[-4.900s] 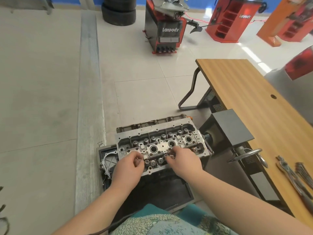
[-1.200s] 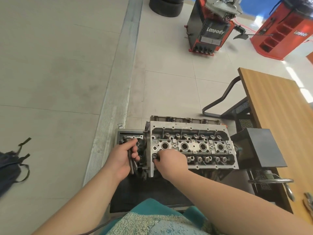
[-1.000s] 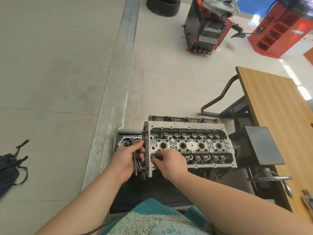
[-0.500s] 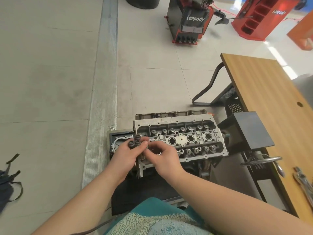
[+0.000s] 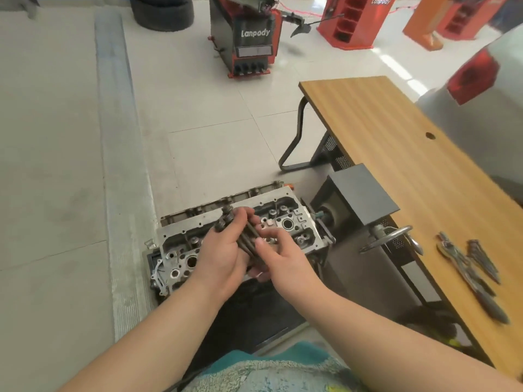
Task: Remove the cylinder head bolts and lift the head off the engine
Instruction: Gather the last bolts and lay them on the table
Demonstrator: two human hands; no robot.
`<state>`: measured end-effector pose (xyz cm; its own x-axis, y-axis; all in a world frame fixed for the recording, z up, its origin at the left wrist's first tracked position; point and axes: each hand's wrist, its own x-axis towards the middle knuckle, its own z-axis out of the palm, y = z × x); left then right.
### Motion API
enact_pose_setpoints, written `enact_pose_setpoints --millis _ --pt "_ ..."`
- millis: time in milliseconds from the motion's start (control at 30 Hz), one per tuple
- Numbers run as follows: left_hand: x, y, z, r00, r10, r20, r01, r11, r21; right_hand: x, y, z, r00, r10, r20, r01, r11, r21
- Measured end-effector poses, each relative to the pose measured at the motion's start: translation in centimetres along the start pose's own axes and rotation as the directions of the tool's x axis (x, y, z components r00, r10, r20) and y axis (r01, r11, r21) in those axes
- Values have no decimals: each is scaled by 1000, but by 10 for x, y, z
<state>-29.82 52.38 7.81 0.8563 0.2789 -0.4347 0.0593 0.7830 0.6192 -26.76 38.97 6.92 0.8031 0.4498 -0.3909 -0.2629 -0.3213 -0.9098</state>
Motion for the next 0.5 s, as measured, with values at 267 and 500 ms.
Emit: enact_pose_setpoints --millis 267,500 --pt "14 -100 146 985 -74 158 -45 767 640 -45 32 -160 987 154 45 -155 842 517" --pt "38 -227 263 778 -537 326 180 688 704 -96 104 -333 998 49 37 -61 725 686"
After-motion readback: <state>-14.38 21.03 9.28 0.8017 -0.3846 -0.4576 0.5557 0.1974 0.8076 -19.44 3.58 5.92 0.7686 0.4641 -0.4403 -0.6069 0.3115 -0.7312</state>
